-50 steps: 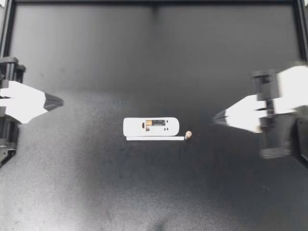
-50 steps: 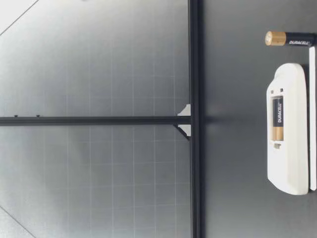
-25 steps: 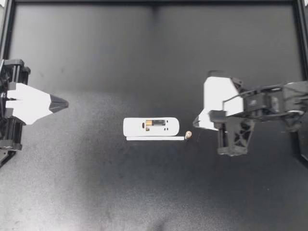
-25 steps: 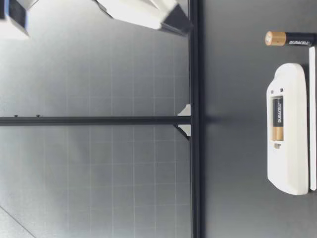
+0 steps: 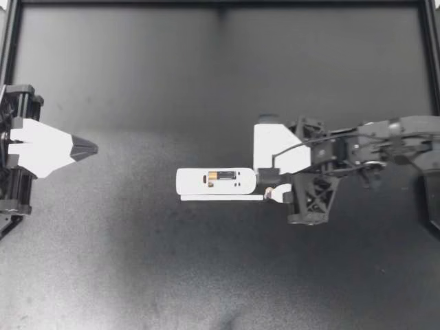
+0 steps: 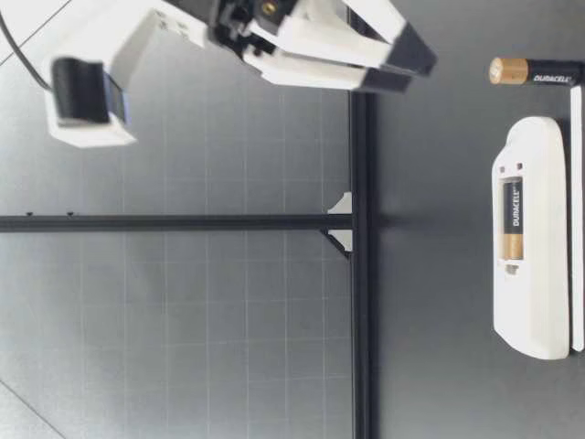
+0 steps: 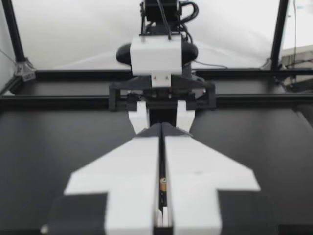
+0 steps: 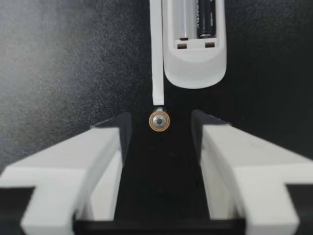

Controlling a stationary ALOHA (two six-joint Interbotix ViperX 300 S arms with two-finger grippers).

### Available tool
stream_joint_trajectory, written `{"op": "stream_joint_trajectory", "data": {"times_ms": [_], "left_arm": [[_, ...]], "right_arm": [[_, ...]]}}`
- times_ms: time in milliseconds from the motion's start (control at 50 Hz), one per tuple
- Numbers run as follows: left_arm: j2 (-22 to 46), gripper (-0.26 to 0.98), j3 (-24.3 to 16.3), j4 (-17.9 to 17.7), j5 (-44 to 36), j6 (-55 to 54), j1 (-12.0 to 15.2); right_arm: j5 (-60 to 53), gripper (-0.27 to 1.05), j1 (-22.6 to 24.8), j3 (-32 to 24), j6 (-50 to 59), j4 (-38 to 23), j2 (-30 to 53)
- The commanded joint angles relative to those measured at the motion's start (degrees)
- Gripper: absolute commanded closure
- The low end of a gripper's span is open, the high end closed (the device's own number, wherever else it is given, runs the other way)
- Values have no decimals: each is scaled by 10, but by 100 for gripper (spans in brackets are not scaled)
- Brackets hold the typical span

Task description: Place the battery into the slot of the remote controller.

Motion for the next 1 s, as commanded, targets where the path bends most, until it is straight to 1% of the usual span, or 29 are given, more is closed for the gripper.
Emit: {"op": "stream_joint_trajectory", "data": {"times_ms": [0,380,980], "left_arm": [[4,88,-9,0,-3,0,1],[4,88,-6,-1,-4,1,1],[4,88,-3,-1,-3,1,1]], "right_arm": [[5,26,-4,-16,-1,-2,7],[1,26,-4,-18,-1,-2,51],[-6,26,-4,-25,-1,-2,79]]}}
